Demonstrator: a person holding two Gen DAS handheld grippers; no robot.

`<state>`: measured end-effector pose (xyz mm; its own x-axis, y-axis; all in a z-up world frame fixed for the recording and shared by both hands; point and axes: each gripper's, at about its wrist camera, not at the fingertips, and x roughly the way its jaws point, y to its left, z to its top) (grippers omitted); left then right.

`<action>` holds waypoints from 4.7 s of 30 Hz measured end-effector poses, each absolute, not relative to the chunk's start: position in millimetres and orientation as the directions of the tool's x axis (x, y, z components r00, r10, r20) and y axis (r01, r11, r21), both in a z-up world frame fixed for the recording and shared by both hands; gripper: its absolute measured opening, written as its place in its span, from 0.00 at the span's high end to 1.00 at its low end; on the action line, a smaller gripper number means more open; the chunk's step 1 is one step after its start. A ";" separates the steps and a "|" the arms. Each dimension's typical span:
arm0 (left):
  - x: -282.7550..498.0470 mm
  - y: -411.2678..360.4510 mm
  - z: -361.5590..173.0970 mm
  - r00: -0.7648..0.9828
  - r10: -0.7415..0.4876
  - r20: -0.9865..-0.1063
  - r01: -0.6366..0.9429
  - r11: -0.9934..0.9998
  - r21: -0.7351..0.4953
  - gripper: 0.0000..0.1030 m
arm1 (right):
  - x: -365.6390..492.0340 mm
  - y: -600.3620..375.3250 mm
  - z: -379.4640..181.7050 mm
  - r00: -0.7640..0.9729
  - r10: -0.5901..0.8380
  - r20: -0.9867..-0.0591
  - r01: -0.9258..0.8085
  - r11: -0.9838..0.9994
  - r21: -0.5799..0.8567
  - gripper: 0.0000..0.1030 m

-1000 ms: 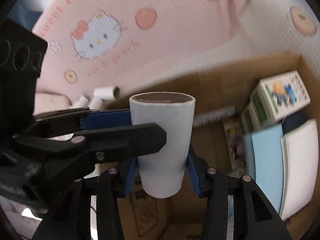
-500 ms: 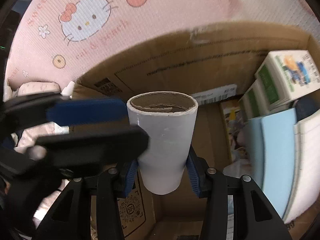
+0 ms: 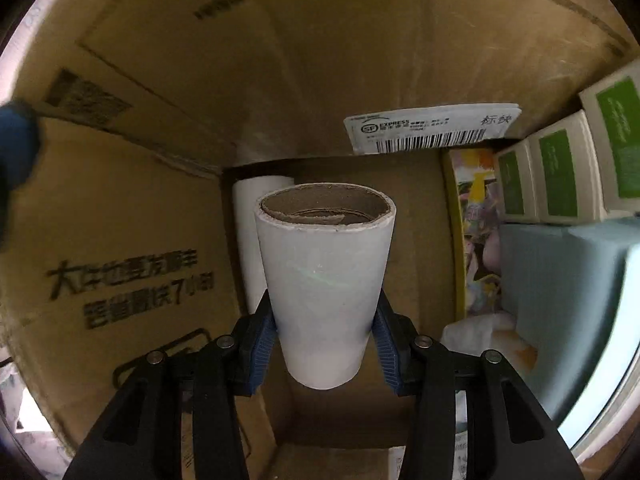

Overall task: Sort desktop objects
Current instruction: 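Lower the tube into the box beside the first tube, then open the right gripper to release the tube in the box, then withdraw both grippers from the box toward the tube pile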

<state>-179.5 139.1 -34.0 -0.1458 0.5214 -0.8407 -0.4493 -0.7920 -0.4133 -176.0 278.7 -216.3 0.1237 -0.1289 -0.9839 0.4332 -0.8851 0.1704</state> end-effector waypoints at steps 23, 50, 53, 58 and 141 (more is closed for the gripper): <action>-174.2 127.5 -32.0 -0.133 0.509 -0.850 -0.472 -0.787 -0.398 0.89 | -193.7 289.1 -245.8 0.201 -0.155 -0.967 0.474 -0.849 0.235 0.59; -170.6 130.3 -34.4 -0.112 0.515 -0.850 -0.470 -0.781 -0.411 0.88 | -190.6 315.4 -244.9 0.150 -0.148 -0.978 0.505 -0.838 0.205 0.66; -170.8 130.0 -32.7 -0.120 0.522 -0.845 -0.469 -0.780 -0.415 0.88 | -191.2 319.1 -244.1 0.161 -0.144 -0.976 0.501 -0.840 0.207 0.66; -170.6 127.9 -27.3 -0.151 0.529 -0.835 -0.462 -0.785 -0.414 0.86 | -193.3 330.7 -224.0 0.135 -0.229 -0.964 0.450 -0.852 0.266 0.52; -61.0 -101.1 -155.1 -0.445 0.161 -0.881 0.021 -0.982 -0.190 0.41 | -43.8 114.7 -248.9 -0.467 -0.466 -0.752 0.613 -0.783 0.105 0.24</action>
